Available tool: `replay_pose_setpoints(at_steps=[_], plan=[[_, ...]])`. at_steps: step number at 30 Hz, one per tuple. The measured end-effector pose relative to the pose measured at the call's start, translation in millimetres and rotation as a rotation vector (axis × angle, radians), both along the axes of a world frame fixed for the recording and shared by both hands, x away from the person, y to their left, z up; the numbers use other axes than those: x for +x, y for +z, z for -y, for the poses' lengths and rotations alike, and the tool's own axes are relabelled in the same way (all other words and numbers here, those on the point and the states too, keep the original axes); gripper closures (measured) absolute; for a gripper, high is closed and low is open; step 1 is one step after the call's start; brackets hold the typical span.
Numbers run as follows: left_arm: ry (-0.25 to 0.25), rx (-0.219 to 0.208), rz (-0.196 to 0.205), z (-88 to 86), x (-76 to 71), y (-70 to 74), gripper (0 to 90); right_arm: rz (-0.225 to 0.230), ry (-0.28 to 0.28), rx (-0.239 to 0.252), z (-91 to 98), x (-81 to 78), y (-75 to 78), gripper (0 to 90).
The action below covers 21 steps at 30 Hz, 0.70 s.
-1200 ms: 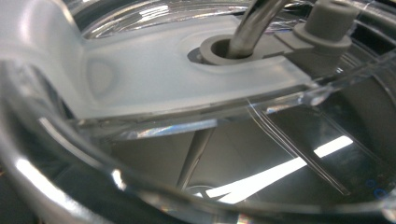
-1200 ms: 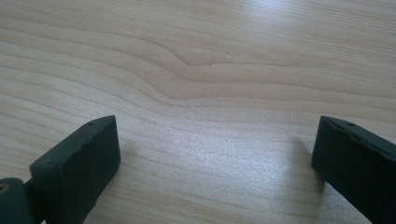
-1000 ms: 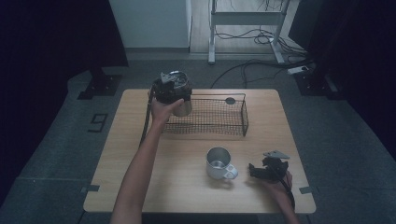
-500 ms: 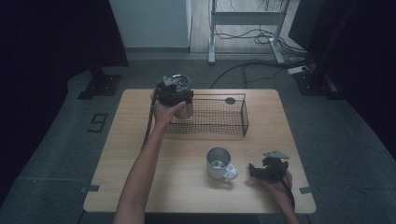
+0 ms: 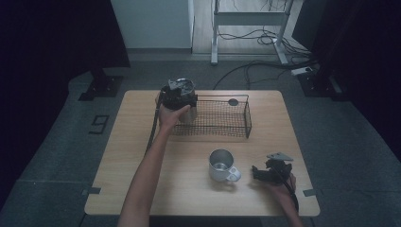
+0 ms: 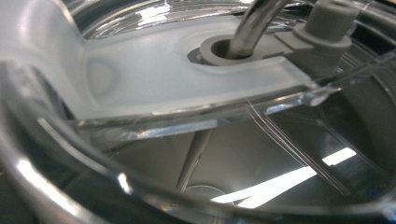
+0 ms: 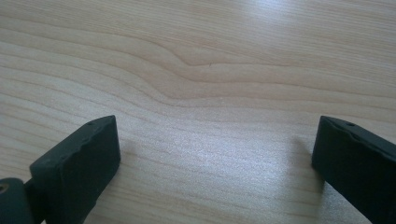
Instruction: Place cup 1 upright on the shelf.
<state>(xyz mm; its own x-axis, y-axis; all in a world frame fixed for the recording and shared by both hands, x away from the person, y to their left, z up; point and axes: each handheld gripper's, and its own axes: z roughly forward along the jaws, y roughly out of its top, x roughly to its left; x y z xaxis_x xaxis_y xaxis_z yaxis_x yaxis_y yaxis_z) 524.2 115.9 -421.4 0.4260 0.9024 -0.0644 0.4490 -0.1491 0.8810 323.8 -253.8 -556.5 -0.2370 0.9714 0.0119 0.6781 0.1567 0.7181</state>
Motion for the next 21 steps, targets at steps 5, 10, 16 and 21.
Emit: replay_pose_setpoints(at_steps=[5, 10, 16, 21], plan=[[0.005, 0.014, -0.006, -0.7, 0.3, -5.4, 4.2, 0.000, 0.001, -0.001, 0.0, 0.0, 0.0, 0.8], [0.009, 0.017, -0.016, -2.0, 0.1, -10.4, 4.2, 0.001, 0.000, -0.001, 0.1, 0.0, 0.0, 0.7], [0.011, 0.031, -0.027, -0.7, -0.2, -18.4, 4.2, 0.000, 0.000, -0.003, 0.1, 0.0, 0.1, 0.7], [0.014, 0.033, -0.043, 0.0, 0.4, -26.5, 4.2, 0.001, 0.000, -0.001, 0.0, 0.0, 0.0, 0.7]])
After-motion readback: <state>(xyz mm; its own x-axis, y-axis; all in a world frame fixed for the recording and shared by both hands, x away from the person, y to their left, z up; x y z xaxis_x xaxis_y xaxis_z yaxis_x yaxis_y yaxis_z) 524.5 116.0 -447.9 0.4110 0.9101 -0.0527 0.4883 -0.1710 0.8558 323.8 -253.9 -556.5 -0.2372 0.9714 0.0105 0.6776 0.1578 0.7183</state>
